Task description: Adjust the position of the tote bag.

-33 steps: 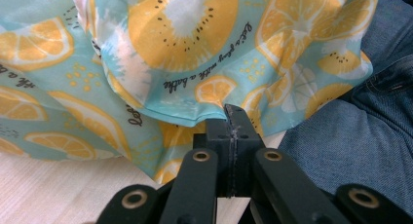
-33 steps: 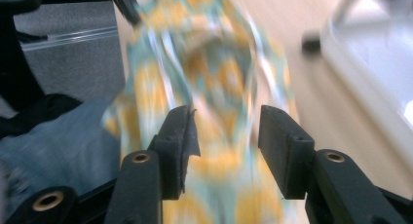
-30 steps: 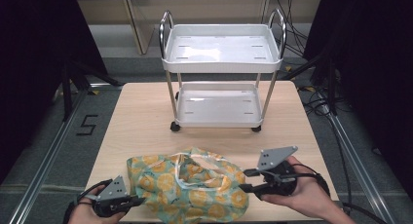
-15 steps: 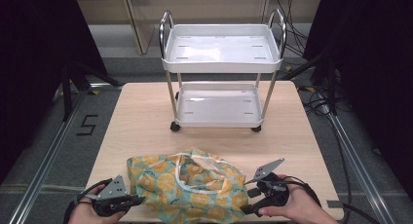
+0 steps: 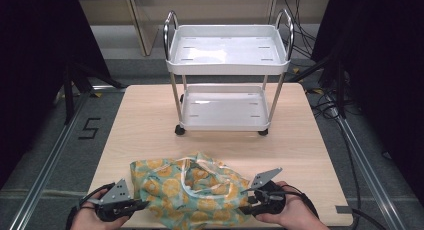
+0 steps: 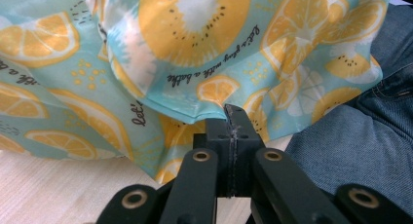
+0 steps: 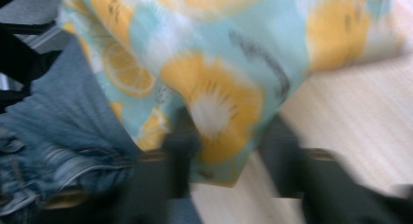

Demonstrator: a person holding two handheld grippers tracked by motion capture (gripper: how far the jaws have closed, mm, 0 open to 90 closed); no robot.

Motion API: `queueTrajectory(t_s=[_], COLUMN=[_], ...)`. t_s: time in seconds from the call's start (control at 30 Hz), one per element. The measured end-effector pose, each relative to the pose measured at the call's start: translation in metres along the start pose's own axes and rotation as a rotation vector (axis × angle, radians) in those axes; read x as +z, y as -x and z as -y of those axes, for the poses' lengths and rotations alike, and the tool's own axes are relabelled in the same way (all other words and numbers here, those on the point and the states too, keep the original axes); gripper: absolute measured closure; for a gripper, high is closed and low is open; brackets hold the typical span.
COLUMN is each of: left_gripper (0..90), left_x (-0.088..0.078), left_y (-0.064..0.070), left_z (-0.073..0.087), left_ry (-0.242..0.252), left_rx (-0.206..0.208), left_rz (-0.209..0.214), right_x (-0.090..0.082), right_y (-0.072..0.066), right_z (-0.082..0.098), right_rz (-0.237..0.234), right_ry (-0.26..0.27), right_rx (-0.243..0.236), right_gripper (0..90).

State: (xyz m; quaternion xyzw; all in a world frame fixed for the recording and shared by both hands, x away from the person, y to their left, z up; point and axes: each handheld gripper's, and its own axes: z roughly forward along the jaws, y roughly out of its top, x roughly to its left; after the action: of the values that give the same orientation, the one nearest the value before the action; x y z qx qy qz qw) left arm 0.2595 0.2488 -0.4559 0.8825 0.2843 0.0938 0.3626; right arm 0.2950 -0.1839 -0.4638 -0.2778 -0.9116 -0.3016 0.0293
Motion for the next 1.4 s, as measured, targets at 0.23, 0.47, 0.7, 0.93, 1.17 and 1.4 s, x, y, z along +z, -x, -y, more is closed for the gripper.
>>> queueTrajectory(t_s=[0.23,0.47,0.7,0.93,1.17,1.4], left_gripper=[89.3,89.3,89.1,57.5,41.2,34.2], left_x=[0.004,0.021,0.036,0.003,-0.056,-0.006], left_y=[0.0,0.001,0.011,0.008,0.0,0.015], left_z=[-0.003,-0.014,-0.017,-0.029,-0.058,-0.079], left_ry=[0.039,0.095,0.02,0.076,0.227,0.133], left_rx=[-0.027,-0.039,0.021,0.004,0.028,0.009], left_rz=[0.01,0.067,0.125,0.219,0.16,0.163], right_x=[-0.001,-0.02,-0.029,-0.025,-0.03,-0.028], right_y=[0.022,0.043,0.037,0.015,0.015,0.012], right_z=[-0.017,-0.047,-0.053,-0.034,-0.035,-0.036], right_rz=[0.096,0.364,0.492,0.481,0.496,0.523], right_ry=[0.045,0.117,0.222,0.166,0.165,0.176], right_rx=[0.034,-0.091,-0.279,-0.47,-0.465,-0.495], right_gripper=[90.0,90.0,89.7,89.8,90.0,90.0])
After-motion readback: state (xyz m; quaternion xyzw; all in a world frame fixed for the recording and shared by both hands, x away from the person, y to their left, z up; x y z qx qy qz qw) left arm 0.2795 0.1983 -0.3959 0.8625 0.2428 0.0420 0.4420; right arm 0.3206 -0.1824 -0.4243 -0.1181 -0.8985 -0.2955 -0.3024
